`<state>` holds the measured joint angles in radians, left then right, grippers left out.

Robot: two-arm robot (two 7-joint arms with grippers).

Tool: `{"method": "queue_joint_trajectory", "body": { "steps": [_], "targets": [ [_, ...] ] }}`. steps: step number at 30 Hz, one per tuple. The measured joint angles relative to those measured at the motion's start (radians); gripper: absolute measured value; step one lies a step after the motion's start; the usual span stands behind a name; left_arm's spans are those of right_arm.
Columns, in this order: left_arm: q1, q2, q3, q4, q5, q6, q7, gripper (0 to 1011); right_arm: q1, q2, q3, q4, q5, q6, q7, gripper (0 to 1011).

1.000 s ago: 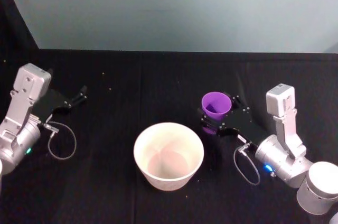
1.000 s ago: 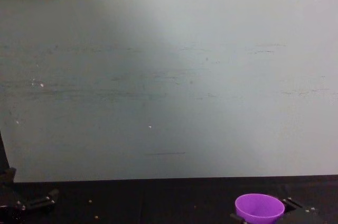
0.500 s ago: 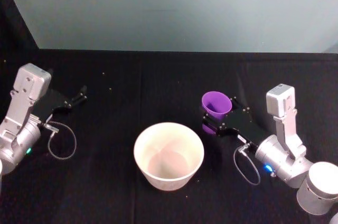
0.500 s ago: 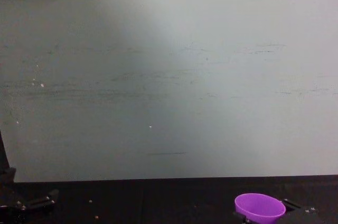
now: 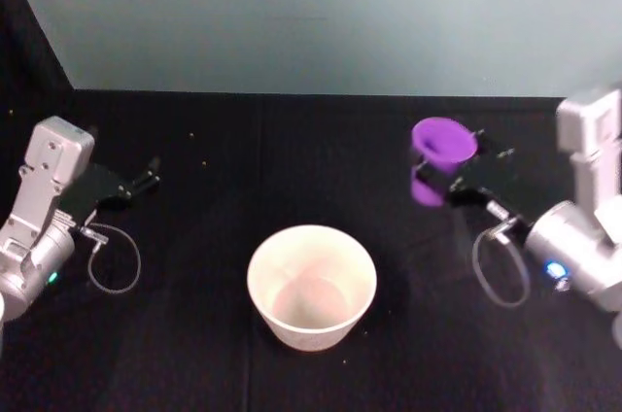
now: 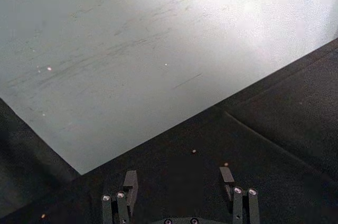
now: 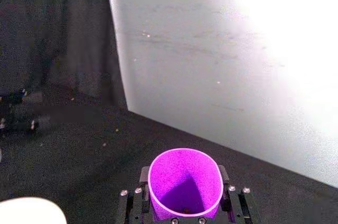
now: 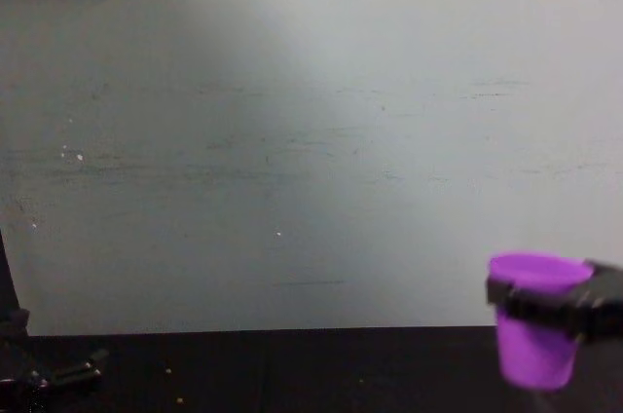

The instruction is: Pick up the cup and pour the mung beans from the cup into the bowl.

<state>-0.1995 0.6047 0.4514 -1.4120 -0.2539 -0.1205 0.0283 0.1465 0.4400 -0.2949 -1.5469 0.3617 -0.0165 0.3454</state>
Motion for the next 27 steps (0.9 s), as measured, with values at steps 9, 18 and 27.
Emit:
{"method": "queue_joint_trajectory", "body": {
  "steps": [9, 18, 27],
  "targets": [
    [0.000, 0.000, 0.000, 0.000, 0.000, 0.000, 0.000, 1011, -0.092, 0.090, 0.131, -0.248, 0.079, 0.139, -0.007, 726],
    [0.000, 0.000, 0.000, 0.000, 0.000, 0.000, 0.000, 1011, -0.162, 0.158, 0.191, -0.391, 0.117, 0.185, -0.004, 726],
    [0.000, 0.000, 0.000, 0.000, 0.000, 0.000, 0.000, 1011, -0.165, 0.161, 0.193, -0.395, 0.121, 0.189, -0.001, 726]
  ]
}}
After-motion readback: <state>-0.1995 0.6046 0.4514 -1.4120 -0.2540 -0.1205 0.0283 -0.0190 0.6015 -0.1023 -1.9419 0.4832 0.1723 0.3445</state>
